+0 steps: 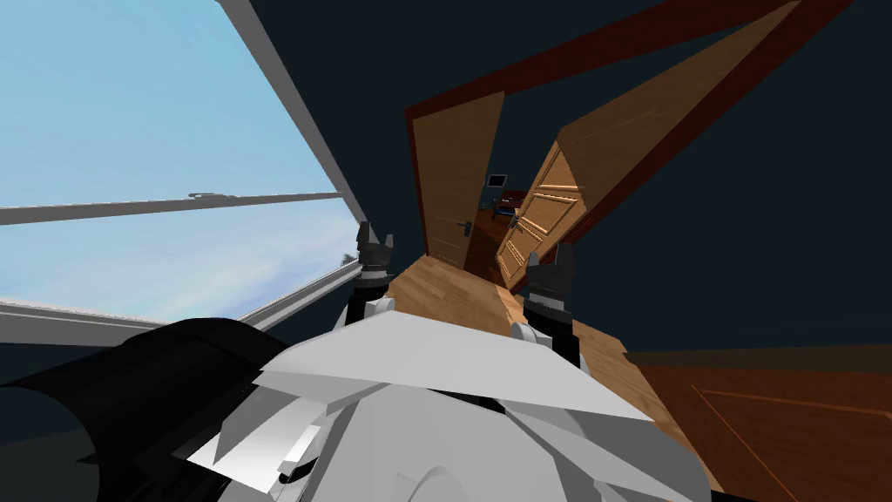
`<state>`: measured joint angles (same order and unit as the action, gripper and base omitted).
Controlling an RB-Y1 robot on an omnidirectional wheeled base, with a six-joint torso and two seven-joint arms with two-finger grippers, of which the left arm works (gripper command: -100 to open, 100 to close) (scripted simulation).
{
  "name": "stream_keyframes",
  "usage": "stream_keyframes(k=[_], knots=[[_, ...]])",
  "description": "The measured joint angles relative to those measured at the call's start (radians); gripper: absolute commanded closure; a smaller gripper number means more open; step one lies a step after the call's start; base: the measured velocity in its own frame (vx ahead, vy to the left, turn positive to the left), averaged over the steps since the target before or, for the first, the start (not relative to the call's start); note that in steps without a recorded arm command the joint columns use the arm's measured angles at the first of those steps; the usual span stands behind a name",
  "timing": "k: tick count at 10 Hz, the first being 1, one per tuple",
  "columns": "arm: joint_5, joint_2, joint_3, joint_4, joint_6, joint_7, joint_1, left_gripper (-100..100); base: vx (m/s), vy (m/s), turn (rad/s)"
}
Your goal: Push the door open
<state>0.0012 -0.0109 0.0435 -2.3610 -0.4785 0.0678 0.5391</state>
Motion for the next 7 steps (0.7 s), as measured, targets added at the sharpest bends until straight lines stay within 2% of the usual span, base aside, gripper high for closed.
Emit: stream_keyframes(k=[3,6,7], knots=[[0.003,0.015,-0.005,0.065,0.0,-0.003,-0.039,-100,0.068,-0.008,-0.036],[0.01,0.032,-0.005,0.154,-0.001,-0.004,-0.095,-100,0.101,-0.005,-0.039],[0.011,0.036,-0.01,0.175,-0.001,-0.005,-0.103,-100,0.096,0.002,-0.028]])
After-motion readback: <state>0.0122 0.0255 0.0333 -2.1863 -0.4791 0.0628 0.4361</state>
